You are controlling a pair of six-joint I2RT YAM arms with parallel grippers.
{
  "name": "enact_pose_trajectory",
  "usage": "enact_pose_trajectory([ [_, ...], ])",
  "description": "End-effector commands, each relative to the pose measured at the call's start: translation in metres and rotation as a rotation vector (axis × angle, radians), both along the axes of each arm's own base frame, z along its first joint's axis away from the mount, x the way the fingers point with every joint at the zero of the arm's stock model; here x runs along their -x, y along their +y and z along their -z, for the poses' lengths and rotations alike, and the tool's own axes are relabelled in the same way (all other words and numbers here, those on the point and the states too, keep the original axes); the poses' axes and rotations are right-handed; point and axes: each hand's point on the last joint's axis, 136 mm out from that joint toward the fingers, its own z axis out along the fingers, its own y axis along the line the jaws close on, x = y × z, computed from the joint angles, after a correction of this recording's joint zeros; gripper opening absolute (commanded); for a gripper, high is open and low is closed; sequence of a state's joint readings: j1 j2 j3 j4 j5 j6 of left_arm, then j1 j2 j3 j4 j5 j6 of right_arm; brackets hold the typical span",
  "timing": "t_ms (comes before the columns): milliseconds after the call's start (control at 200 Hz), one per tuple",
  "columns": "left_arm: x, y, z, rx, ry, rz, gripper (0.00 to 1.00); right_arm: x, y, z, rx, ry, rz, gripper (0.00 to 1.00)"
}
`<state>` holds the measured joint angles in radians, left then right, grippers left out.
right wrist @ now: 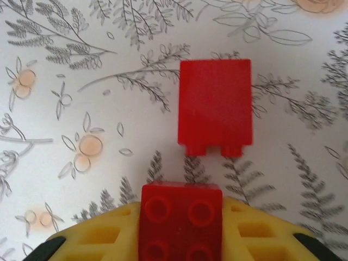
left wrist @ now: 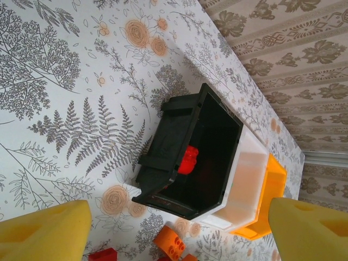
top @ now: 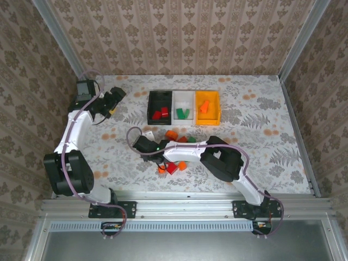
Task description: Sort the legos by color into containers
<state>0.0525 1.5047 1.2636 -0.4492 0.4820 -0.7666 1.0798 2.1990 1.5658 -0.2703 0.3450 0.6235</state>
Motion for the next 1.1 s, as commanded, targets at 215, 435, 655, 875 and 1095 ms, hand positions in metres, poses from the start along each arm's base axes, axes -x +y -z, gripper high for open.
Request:
enact_pose_trajectory([
  [215, -0.002, -0.018, 0.016, 0.037, 0.052, 0.051, 0.88, -0.097, -0.07, -0.097, 0.001, -0.166, 0.083, 0.3],
  [435, -0.005, -0.028, 0.031, 0.095, 0.095, 0.081, 0.87, -0.17, -0.084, -0.076, 0.04, -0.137, 0.058, 0.29],
  [655, -0.005, -0.036, 0.038, 0.089, 0.112, 0.1, 0.87, -0.206, -0.075, -0.069, 0.093, -0.136, 0.02, 0.29],
  [875, -0.002, -0.056, 0.037, 0.131, 0.113, 0.146, 0.87, -0.214, -0.069, -0.069, 0.104, -0.134, 0.001, 0.49],
  [1095, 0.0, -0.046, 0.046, 0.063, 0.143, 0.122, 0.87, -0.207, -0.075, -0.095, 0.071, -0.161, 0.014, 0.58],
])
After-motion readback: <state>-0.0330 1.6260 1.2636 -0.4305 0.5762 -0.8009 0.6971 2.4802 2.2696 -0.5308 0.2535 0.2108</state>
